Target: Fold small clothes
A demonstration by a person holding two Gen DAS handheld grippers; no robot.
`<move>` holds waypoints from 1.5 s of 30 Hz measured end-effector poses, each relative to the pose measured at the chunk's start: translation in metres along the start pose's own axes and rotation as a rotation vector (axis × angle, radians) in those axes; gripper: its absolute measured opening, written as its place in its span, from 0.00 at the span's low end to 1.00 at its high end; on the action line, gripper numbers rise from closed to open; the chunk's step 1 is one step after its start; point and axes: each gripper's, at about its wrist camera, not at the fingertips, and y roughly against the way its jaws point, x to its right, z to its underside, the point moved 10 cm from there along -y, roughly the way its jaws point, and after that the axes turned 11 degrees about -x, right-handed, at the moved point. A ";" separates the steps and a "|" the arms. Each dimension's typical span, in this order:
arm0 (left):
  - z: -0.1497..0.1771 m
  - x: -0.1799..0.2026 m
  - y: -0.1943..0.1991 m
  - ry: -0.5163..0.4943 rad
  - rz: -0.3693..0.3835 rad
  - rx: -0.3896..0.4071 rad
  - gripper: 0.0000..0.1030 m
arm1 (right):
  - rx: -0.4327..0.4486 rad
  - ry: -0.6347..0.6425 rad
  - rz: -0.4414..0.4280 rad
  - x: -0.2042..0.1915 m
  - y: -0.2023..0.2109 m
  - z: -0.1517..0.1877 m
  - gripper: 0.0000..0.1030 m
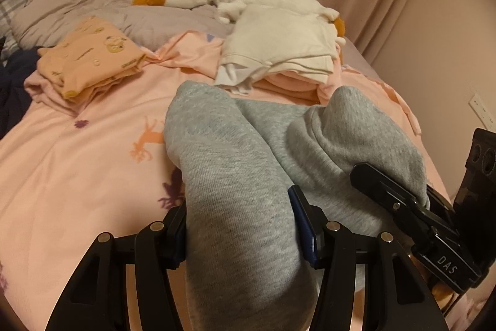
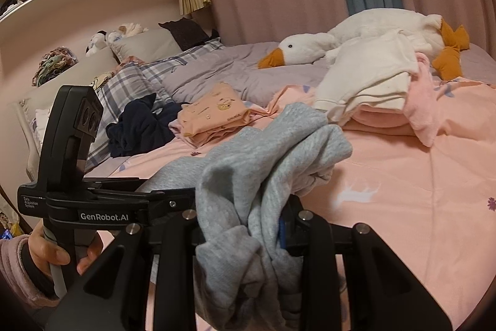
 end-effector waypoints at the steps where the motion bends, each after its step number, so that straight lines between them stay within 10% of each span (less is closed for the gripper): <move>1: 0.001 -0.003 -0.001 0.003 -0.003 -0.004 0.54 | -0.004 0.001 -0.004 -0.002 -0.002 0.000 0.28; 30: 0.053 -0.042 -0.016 0.074 -0.033 -0.109 0.54 | -0.146 -0.208 -0.015 0.027 -0.023 0.067 0.30; 45: 0.064 -0.047 -0.018 0.111 -0.036 -0.148 0.56 | -0.229 -0.405 -0.013 0.054 -0.025 0.110 0.47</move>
